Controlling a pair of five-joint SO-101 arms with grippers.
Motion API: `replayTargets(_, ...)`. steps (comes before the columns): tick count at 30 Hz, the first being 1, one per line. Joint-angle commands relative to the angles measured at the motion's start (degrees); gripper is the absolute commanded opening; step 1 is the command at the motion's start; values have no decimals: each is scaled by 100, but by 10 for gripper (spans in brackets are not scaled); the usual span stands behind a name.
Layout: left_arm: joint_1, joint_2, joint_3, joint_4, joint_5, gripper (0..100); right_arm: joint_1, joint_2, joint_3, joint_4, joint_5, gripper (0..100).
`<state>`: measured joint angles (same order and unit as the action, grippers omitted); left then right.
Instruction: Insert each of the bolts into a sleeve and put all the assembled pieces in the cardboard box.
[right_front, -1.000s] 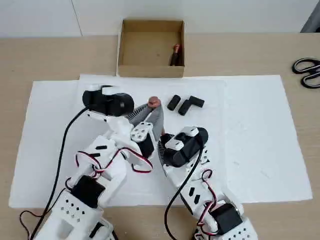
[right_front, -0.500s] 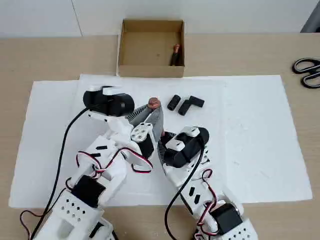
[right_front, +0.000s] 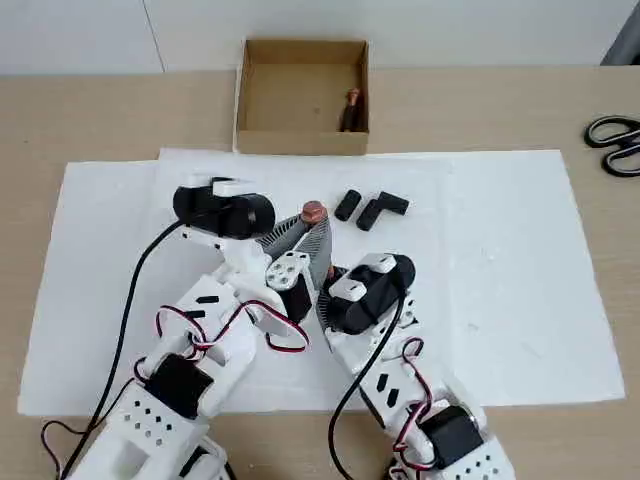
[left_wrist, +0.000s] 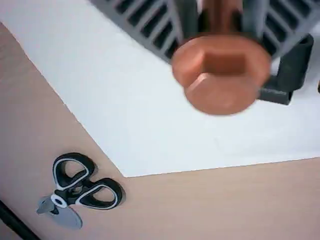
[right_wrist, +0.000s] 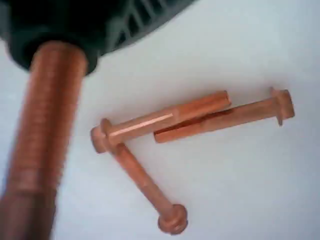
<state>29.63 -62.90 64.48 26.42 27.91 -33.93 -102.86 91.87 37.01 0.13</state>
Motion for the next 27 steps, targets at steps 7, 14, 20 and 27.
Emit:
replayTargets(7,35,-70,-4,264,26,6,-13,-110,-79,-145,-62,4)
replayTargets(14,-88,-70,-4,246,9,6,-13,-110,-79,-145,-62,4)
replayTargets(20,-70,-70,4,123,9,6,-13,-110,-88,-145,-62,4)
replayTargets(27,-62,-62,4,114,9,6,-22,-110,-88,-145,-62,4)
